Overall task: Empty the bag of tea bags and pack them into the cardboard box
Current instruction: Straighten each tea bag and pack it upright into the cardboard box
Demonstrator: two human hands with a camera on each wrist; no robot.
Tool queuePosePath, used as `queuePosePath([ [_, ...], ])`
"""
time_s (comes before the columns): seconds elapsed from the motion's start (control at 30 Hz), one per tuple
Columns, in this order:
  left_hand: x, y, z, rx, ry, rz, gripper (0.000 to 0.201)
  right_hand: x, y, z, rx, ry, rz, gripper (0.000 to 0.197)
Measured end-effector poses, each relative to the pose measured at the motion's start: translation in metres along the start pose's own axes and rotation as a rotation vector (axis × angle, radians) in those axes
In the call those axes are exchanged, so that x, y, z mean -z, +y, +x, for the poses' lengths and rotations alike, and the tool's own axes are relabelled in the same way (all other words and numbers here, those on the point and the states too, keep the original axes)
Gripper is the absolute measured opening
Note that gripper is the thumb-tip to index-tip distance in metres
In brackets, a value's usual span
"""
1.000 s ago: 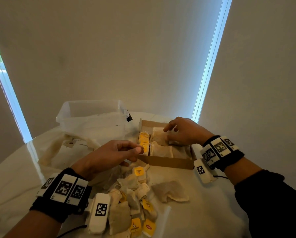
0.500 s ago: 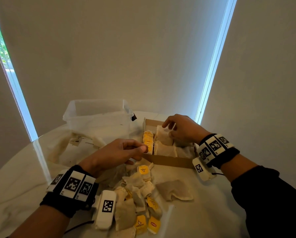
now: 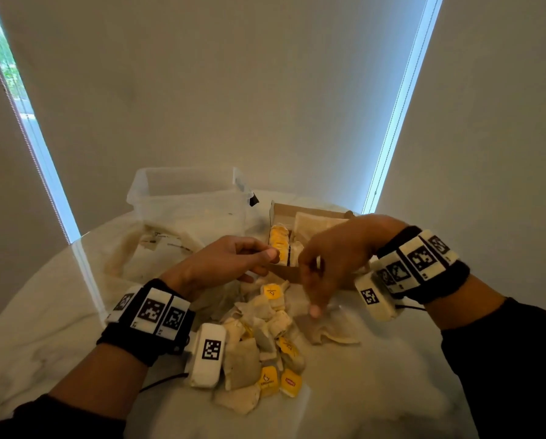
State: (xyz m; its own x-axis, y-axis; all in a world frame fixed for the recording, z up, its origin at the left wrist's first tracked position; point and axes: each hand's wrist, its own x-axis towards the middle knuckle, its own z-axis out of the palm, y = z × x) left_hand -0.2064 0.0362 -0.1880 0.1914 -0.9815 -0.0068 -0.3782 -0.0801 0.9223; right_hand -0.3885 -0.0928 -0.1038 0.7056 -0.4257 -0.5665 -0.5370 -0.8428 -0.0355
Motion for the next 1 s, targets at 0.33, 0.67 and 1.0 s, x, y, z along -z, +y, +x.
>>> queuePosePath([
  [0.33,0.0,0.003,-0.001,0.007,0.049,-0.091,0.051,0.001,-0.008,0.007,0.207,0.347,0.077,0.022],
  [0.67,0.009,0.003,0.004,-0.067,0.316,-0.476,0.035,-0.018,-0.001,0.042,0.56,0.827,0.526,0.044],
  [1.0,0.005,0.003,0.0,-0.127,0.345,-0.371,0.027,-0.049,-0.011,0.067,0.401,0.822,1.194,0.039],
])
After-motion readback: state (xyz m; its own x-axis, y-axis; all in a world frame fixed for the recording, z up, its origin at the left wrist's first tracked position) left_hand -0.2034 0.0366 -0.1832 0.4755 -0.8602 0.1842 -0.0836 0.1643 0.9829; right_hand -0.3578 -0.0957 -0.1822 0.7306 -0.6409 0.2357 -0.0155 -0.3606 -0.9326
